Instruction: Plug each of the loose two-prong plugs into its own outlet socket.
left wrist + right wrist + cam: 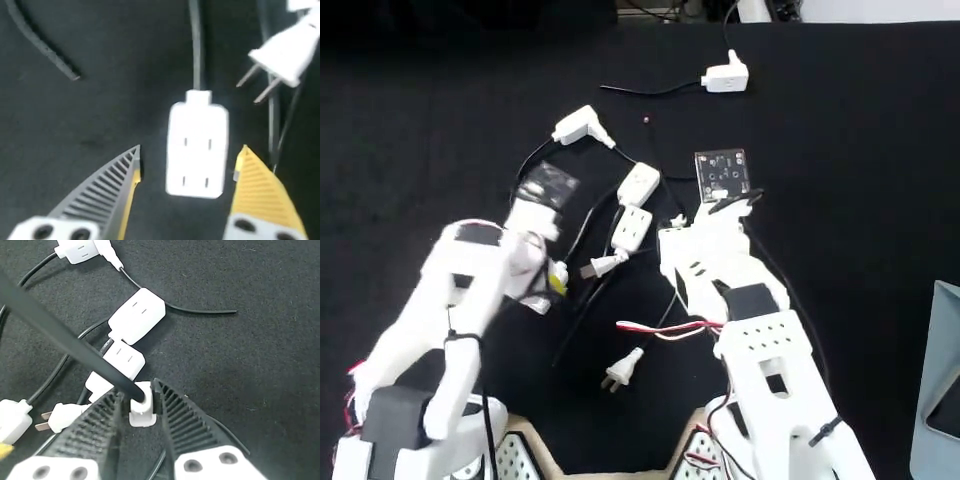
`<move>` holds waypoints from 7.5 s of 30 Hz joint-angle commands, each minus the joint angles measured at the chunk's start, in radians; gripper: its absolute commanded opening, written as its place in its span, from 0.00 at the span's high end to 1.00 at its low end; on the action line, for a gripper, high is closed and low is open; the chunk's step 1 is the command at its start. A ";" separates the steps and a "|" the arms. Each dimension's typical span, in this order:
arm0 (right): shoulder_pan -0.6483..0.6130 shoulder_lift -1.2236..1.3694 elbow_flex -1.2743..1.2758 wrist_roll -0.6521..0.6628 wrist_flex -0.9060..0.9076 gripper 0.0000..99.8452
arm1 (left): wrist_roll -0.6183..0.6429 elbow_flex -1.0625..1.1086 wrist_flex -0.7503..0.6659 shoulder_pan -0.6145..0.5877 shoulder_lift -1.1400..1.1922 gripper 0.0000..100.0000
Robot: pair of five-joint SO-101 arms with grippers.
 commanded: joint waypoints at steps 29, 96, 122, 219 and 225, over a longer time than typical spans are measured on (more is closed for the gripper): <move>-0.522 0.334 -0.206 0.153 -0.212 0.99 | 0.189 0.501 0.041 -0.464 -0.944 0.70; -0.632 0.736 -0.358 0.235 -0.169 0.99 | 0.189 0.555 0.040 -0.466 -1.002 0.70; -0.081 0.460 -0.647 0.339 -0.336 0.99 | 0.186 0.565 0.040 -0.466 -1.002 0.70; -0.321 1.066 -1.075 -0.529 0.681 0.99 | 0.184 0.587 0.040 -0.467 -1.003 0.70; -0.252 0.940 -1.073 -0.443 0.778 0.99 | 0.184 0.588 0.040 -0.467 -1.003 0.70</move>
